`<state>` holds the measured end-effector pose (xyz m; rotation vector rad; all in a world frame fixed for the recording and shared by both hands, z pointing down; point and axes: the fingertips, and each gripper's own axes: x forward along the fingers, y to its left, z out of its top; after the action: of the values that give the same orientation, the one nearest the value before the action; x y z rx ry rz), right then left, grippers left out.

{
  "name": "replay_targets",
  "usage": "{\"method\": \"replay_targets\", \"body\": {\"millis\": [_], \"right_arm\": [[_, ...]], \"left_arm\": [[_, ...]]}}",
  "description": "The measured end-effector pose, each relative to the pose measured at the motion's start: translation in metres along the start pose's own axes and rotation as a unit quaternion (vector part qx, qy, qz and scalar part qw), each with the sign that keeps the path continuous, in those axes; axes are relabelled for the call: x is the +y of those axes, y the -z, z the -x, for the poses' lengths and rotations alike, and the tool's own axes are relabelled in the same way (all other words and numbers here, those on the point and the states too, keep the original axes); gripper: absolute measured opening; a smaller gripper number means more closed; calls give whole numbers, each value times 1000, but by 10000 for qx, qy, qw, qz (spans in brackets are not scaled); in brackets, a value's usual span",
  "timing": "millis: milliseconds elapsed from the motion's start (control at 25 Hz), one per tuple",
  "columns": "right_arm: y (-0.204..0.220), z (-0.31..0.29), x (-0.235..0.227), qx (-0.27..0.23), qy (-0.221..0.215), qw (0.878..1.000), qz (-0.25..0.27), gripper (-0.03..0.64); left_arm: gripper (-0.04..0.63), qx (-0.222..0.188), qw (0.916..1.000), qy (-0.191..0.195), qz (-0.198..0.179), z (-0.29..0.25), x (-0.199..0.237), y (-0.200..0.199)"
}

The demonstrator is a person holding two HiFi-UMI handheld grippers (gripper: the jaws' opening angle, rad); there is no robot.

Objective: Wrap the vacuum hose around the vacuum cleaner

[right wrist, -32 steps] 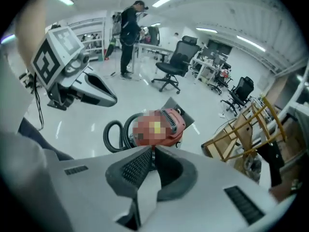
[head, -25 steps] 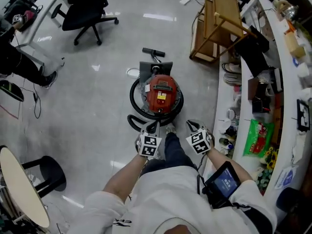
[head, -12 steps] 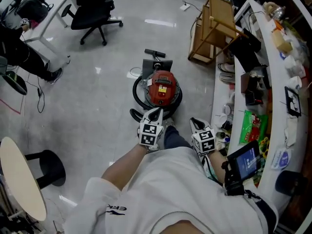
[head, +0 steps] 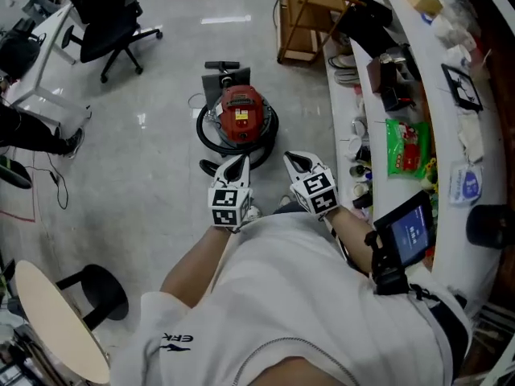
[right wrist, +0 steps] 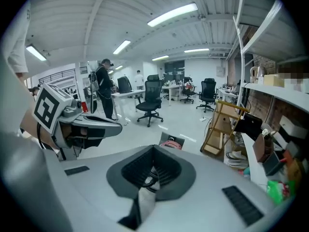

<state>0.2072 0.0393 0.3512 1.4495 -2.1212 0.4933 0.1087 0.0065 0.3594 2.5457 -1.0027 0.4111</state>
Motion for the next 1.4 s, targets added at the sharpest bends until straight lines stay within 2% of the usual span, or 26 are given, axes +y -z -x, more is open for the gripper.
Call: {"method": "replay_targets", "body": {"millis": [280,560,680,1400], "right_arm": [[-1,46,-2,-324,-143,9993,96,3],[27,89,-10,-334,-285,9989,-139,2],[31,97,-9,-355,-368,9987,-81,2],[45,102,-9,-293,-305,9991,-13,2]], "left_arm": [[3,-187,9997,-14,-150,7,-45,-13],[3,-225,9996,1,-182,13,-102,-12],[3,-210,9994,2,-258,17,-118,-11],[3,-142,9995,-15,-287,24,-125,8]]}}
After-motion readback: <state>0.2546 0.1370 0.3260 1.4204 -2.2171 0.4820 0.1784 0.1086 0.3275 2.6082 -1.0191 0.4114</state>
